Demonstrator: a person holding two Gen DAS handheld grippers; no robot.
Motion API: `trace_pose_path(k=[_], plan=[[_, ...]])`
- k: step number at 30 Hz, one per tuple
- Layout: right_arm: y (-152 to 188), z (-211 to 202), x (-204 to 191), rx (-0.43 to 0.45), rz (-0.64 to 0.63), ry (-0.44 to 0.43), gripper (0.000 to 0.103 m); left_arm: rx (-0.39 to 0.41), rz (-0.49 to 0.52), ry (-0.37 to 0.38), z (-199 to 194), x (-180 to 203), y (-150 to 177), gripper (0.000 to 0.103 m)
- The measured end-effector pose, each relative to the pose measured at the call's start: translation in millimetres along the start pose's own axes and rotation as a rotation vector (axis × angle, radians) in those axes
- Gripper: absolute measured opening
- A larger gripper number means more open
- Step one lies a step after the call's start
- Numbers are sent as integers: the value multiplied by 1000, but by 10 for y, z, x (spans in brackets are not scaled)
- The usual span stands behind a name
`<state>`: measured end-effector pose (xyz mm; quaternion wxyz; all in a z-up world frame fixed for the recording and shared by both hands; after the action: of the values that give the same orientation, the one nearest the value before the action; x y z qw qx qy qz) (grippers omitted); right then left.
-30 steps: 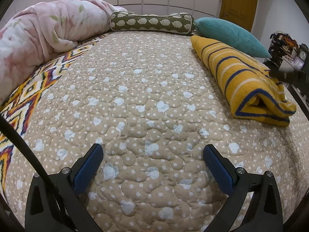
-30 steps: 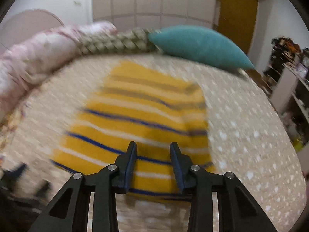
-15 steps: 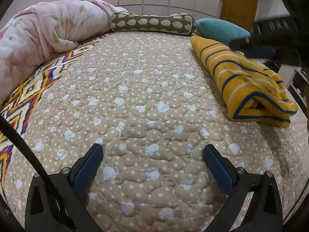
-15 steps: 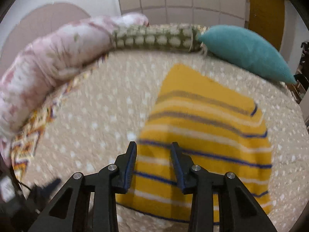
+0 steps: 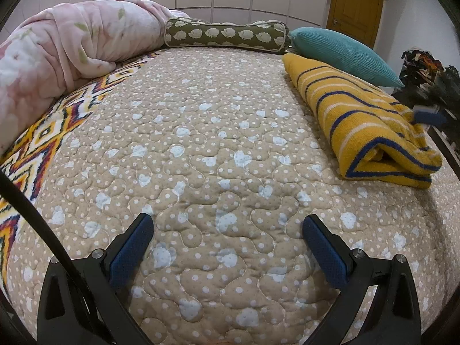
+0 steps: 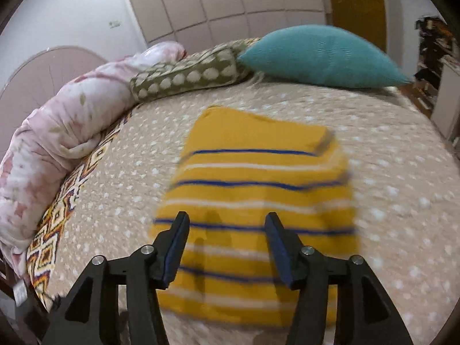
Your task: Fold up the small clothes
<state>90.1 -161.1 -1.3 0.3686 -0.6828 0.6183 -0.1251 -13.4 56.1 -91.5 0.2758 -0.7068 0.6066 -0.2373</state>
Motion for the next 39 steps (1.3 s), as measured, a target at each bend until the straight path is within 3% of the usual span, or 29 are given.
trace_pose_path(k=[5, 8, 13, 17, 22, 32, 39], plan=[[313, -468, 458, 45, 3, 100, 66, -19, 12, -36, -12, 31, -37, 103], [544, -665, 655, 59, -15, 173, 66, 69, 4, -114, -274, 89, -128, 103], [896, -795, 763, 58, -10, 219, 71, 129, 66, -127, -660, 431, -194, 103], [1110, -821, 836, 42, 20, 228, 71, 103, 108, -120, -799, 647, -141, 103], [1259, -841, 896, 23, 22, 245, 72, 41, 78, -63, -811, 714, 7, 103], [1345, -811, 838, 2, 8, 271, 74, -43, 40, -32, -648, 653, 184, 103], [1368, -719, 656, -14, -49, 274, 76, -61, 35, -31, -595, 619, 237, 103]])
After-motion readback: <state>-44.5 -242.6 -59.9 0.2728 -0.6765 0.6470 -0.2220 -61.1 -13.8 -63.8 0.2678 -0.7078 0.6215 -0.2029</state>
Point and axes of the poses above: each gripper's, at about its wrist camera, not at the fingertips, and z roughly the way its jaws point, x to its right, y to its underside, the point moved 9 cm from there along z, roughly the way its jaws point, and after that the axes turned 5 degrees about -y, right-handed, at the moved point
